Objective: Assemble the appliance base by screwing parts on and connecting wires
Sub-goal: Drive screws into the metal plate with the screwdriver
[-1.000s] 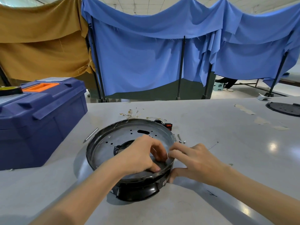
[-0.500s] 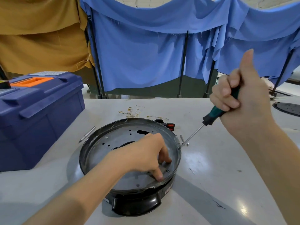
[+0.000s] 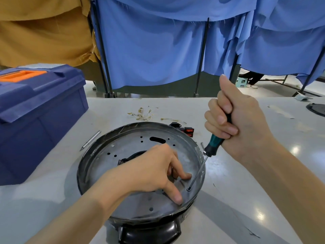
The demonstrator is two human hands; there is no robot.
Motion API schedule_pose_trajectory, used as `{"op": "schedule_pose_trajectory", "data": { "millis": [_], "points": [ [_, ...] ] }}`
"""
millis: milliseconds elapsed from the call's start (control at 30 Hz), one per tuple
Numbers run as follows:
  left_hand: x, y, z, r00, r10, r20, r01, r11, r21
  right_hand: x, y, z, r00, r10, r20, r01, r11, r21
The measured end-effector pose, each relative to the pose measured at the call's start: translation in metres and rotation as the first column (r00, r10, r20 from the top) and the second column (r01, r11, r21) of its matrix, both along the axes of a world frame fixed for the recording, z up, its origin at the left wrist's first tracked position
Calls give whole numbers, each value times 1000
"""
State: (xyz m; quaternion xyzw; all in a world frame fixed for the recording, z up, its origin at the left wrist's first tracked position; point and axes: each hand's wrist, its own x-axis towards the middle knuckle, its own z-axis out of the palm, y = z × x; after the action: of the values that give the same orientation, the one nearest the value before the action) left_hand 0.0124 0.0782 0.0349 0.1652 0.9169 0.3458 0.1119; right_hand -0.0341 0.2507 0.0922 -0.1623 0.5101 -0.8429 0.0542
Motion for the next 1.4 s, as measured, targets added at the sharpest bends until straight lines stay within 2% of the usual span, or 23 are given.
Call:
{"op": "schedule_pose_trajectory", "data": {
  "millis": [633,833,900,967,1067,1133,1267,1333,1400],
  "points": [
    [5,0,1,1000,10,-10,-10,1000,5,5,-2,-1,998,-11,-59,13,1000,26],
    [5,-1,-1,1000,16,-15,-16,1000,15,11,-5,3,994,39,-97,-29,995,96],
    [5,-1,-2,1000,18,-17,-17,1000,24,13,-5,4,991,84,-104,-69,988,139],
    [5,-1,-2,1000,10,-26,-9,1000,21,14,-3,7,974,200,-108,-179,968,174],
    [3,-3,-2,999,1,-36,-1,1000,-1,15,5,12,874,467,-135,-418,864,282],
    [3,-3,-4,1000,-3,-25,3,1000,-6,14,10,14,829,538,-155,-452,806,381],
    [1,-5,-1,999,-20,25,20,1000,22,12,18,19,824,493,-280,-203,718,666],
    [1,-7,7,996,-38,75,34,998,57,15,22,22,820,442,-363,-30,668,744],
    [1,-9,17,997,-38,64,32,995,91,18,21,23,783,349,-515,229,608,760]
  ]
}}
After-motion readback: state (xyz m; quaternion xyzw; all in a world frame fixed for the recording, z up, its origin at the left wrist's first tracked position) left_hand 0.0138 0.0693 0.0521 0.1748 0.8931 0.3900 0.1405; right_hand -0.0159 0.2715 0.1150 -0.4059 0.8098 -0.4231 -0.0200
